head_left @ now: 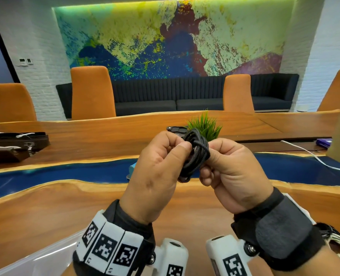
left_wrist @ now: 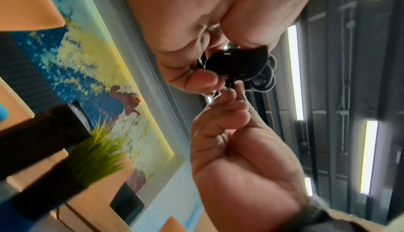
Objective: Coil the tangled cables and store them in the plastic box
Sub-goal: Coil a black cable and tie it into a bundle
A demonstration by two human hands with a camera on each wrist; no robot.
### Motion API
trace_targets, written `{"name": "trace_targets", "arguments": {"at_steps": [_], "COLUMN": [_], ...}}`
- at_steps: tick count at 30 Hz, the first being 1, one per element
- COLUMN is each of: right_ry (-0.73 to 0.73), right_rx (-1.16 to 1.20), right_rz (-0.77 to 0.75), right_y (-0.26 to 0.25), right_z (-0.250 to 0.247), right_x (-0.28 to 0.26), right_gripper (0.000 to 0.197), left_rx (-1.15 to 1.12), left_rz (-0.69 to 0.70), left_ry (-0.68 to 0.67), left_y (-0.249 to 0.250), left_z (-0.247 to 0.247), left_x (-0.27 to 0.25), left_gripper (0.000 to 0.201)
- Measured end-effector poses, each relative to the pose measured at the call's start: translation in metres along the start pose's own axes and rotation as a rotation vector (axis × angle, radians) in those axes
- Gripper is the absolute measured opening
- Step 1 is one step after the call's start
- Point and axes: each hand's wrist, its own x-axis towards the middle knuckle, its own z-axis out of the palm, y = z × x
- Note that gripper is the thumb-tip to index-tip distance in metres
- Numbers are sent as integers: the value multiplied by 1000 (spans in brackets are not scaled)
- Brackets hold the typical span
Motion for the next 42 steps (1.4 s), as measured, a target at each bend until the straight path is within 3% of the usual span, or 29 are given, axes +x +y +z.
{"name": "trace_targets", "arguments": {"at_steps": [4,8,12,15,17,21,24,26,32,37,42], "right_ry": [-52,-104,-198,-70,13,76,14,-29,-111,-147,-131], "right_rx": [44,25,-102,-439,-476,-425,-338,-382,-599,-555,-523], "right_rz": [25,103,196,61,-10,34,104,72,-251,-284,-294], "right_y": [0,-4,-9,-6,-3,1,2,2,-1,-6,-6], "right_z": [-2,-8,-6,2,3,-1,-3,-5,-6,-10,-6], "right_x": [1,1,-1,-4,-4,0,1,2,-2,-1,-3], "right_gripper": [12,23,53,28,11,11,10,9,14,15,17], "left_rx": [326,652,905,941,949,724,239,8,-74,-196,-148], "left_rz": [143,183,279,341,354,323,88,-62,-106,-130,-66], "left_ry": [17,35,120,120,138,216,322,336,334,261,215], "left_y": [5,2,-3,-9,-15,-22,-24,-21,-19,-8,-10], "left_z": [-9,-17,-11,-7,-9,-11,-4,1,2,-7,-10], "left_x": [1,2,1,1,3,6,5,4,6,8,8], "left_gripper": [19,19,24,25,23,26,33,37,37,7,21]}}
